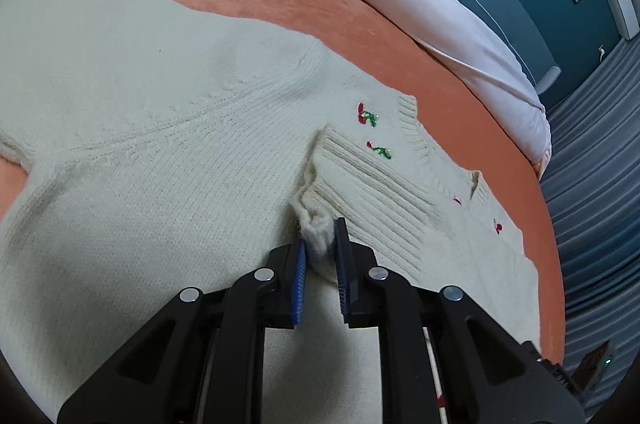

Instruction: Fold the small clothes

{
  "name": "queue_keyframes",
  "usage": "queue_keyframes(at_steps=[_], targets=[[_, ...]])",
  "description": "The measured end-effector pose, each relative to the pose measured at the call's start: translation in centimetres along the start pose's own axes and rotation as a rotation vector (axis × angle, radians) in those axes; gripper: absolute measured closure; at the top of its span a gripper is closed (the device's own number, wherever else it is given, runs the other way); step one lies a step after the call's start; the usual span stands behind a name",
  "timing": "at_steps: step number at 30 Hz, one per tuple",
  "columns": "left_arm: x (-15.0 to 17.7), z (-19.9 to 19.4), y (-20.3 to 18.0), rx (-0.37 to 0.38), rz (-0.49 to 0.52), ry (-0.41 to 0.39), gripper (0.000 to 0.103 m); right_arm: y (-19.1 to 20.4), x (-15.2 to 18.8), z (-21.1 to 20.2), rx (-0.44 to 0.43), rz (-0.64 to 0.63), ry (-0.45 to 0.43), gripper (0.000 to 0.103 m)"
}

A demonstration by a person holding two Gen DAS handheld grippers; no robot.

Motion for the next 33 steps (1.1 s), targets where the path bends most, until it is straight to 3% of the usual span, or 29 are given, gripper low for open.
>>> queue_keyframes(at_steps=[4, 6, 9, 11, 12, 14, 16, 18, 20, 21, 22, 24, 26, 28, 31, 32, 33], targets=[[0.2, 0.0, 0.3, 0.033, 0.014, -0.044, 0.089, 1.7, 0.3, -4.6, 0.110, -0.034, -0.103, 0.083], [0.1, 0.0, 0.1, 0.027, 0.021, -0.056, 0.089, 4.5, 0.0, -5.4, 0.143, -0.101, -0.155, 0.083], [0.2, 0.0, 0.0, 0.019, 0.031, -0.069, 0.089, 10.5, -0.5, -2.3, 0.069, -0.241, -0.083, 0.084], [0.1, 0.0, 0.2, 0.033, 0.024, -0.067, 0.089, 12.7, -0.4, 2.6, 0.061, -0.320, 0.030, 0.087], [0.0, 0.0, 0.2, 0.039, 0.021, -0.067, 0.089, 12.4, -0.2, 4.5, 0.098, -0.323, 0.078, 0.097], [0.1, 0.0, 0.3, 0.050, 0.019, -0.066, 0.089, 8.5, -0.7, 6.5, 0.164, -0.259, 0.097, 0.103], [0.1, 0.0, 0.4, 0.070, 0.015, -0.068, 0.088, 5.0, -0.6, 4.7, 0.076, -0.130, 0.058, 0.103], [0.1, -0.1, 0.6, 0.110, 0.001, -0.072, 0.088, 1.9, -0.2, 2.1, 0.129, -0.049, -0.001, 0.103], [0.0, -0.5, 0.8, 0.155, -0.030, -0.062, 0.088, 1.7, 1.3, 0.1, 0.139, -0.015, -0.039, 0.103], [0.0, -1.0, 1.1, 0.169, -0.050, -0.046, 0.088, 2.1, 2.2, -0.3, 0.180, -0.026, -0.045, 0.088], [0.0, -2.2, 1.7, 0.165, -0.070, -0.049, 0.083, 3.1, 3.3, -0.4, 0.197, -0.073, -0.042, 0.088], [-0.7, -6.6, 4.7, 0.134, -0.121, -0.146, 0.064, 5.3, 5.8, 0.4, 0.213, -0.194, -0.026, 0.088], [-2.1, -12.2, 10.6, 0.078, -0.219, -0.266, 0.030, 6.6, 7.9, 2.3, 0.264, -0.285, 0.001, 0.079], [-3.6, -17.2, 18.5, 0.000, -0.364, -0.355, 0.019, 6.8, 8.8, 1.9, 0.330, -0.324, -0.027, 0.076], [-4.9, -22.0, 31.1, -0.111, -0.618, -0.396, 0.017, 6.2, 8.9, 1.6, 0.354, -0.331, -0.021, 0.073], [-5.0, -22.9, 34.4, -0.116, -0.696, -0.400, 0.020, 6.1, 9.0, 1.5, 0.352, -0.329, -0.023, 0.072], [-5.6, -23.7, 36.6, -0.070, -0.739, -0.421, 0.024, 5.8, 9.1, 1.2, 0.350, -0.327, -0.023, 0.072]])
Point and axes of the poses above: each gripper's, at about its wrist camera, not at the fingertips, and z roughly the way its jaws point, y to its left, x to its underside, the point moved 10 cm from there along z, roughly the way its jaws point, and after that the axes turned 13 degrees about y, right-handed, at the moved point
